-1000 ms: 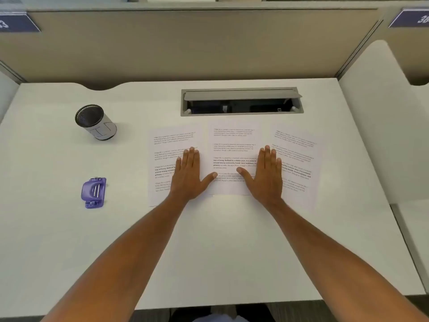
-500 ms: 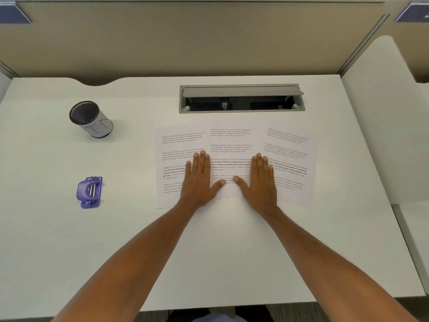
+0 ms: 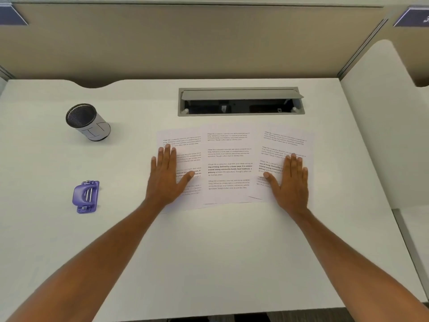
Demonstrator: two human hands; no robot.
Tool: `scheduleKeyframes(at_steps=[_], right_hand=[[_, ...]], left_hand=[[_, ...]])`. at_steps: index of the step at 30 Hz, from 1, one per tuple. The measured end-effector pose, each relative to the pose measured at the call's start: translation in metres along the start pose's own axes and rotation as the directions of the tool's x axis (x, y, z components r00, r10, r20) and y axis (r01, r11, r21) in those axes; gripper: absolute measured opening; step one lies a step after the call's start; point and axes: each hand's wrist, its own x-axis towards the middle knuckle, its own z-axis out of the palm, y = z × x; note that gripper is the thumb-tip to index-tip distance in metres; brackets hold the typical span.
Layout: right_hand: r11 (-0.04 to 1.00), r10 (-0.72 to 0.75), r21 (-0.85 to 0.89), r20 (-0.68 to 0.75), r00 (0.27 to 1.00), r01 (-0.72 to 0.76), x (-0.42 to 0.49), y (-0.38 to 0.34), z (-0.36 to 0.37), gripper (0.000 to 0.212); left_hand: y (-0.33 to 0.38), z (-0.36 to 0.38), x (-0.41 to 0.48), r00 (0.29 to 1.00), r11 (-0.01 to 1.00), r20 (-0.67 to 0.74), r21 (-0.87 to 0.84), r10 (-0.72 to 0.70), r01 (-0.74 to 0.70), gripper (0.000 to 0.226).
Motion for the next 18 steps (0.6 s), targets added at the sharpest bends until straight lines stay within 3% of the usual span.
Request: scheduleKeyframes(at_steps=[5, 18], right_hand=[[0.998, -0.031, -0.046, 0.049, 0.998, 0.033, 0.003, 0.005, 0.003, 0.105], [0.976, -0.206, -0.065, 0.07, 0.976, 0.21, 0.002, -0.032, 0.017, 0.11]], left_hand=[[-0.01, 0.011, -0.002, 0.997, 1.0, 0.073, -0.011, 0.006, -0.005, 0.115], [0.044, 0.04, 0.005, 0.994, 0.994, 0.043, -0.044, 0.101, -0.099, 0.105]])
